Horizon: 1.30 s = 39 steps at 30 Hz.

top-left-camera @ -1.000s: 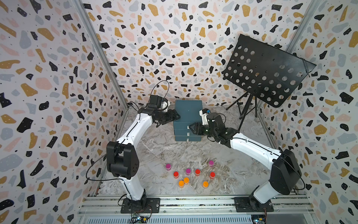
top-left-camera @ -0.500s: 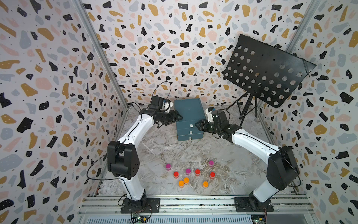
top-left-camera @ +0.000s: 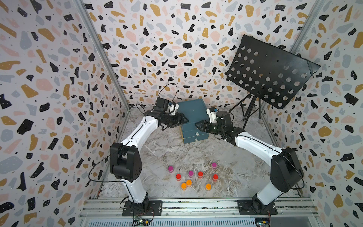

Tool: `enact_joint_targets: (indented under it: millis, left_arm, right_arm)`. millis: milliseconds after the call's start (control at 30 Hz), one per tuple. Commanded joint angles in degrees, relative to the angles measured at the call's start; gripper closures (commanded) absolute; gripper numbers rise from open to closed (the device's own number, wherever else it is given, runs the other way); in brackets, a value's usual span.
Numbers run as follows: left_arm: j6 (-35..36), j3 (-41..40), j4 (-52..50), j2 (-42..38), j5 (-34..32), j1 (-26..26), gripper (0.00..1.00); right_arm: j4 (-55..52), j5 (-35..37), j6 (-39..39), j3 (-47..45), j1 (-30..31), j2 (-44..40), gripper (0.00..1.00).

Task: Put the paint cans in the drawer according to color
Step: Adjust the storage box at the center of the board, then open the drawer in the storage box.

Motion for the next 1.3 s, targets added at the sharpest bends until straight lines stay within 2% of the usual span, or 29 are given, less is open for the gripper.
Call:
enact_joint_targets:
  millis: [0, 333, 700, 833, 1033, 1267]
  left_arm:
    - [0.87, -0.52, 1.09, 0.13, 1.37, -0.38, 0.29]
    - [0.87, -0.75, 1.13, -0.22, 1.28, -0.31, 0.28]
    - [0.99, -0.81, 1.04, -0.31, 1.04, -0.35, 0.27]
    - [0.95, -0.80, 1.04, -0.13, 1.01, -0.35, 0.27]
    - [0.87, -0.81, 1.13, -0.14, 1.07, -0.33, 0.27]
    - [0.74, -0.84, 1.13, -0.21, 1.03, -0.32, 0.27]
  right_arm:
    - [3.85, -1.19, 1.77, 0.39, 0.59, 0.55, 0.42]
    - [2.37, 1.40, 1.63, 0.05, 0.89, 1.14, 0.49]
    - [1.16, 2.71, 1.01, 0.13, 1.08, 0.58, 0.80]
    - [0.67, 2.55, 0.73, 0.15, 1.20, 0.21, 0.83]
    - [-1.16, 3.06, -0.21, 0.31, 1.33, -0.61, 0.99]
    - [-4.05, 3.42, -1.75, 0.53, 1.94, -2.10, 1.00]
